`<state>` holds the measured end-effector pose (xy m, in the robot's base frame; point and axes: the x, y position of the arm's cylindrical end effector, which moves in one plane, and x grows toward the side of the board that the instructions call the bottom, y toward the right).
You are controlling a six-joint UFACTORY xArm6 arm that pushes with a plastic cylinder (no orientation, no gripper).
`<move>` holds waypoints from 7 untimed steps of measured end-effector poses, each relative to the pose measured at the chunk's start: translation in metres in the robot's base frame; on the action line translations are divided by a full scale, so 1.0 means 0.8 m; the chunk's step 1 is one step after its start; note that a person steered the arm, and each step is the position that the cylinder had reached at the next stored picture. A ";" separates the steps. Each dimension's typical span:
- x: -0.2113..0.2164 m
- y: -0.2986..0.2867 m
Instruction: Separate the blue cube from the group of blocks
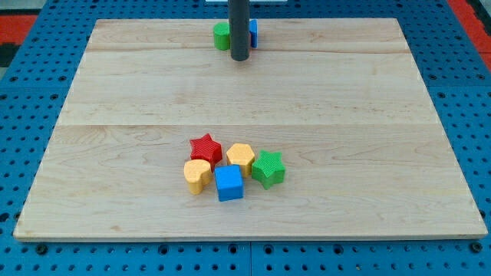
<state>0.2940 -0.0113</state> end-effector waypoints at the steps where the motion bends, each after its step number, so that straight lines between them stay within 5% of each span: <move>1: 0.025 0.001; 2: 0.065 -0.003; 4: 0.094 -0.127; 7: 0.271 -0.160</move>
<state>0.5109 -0.1394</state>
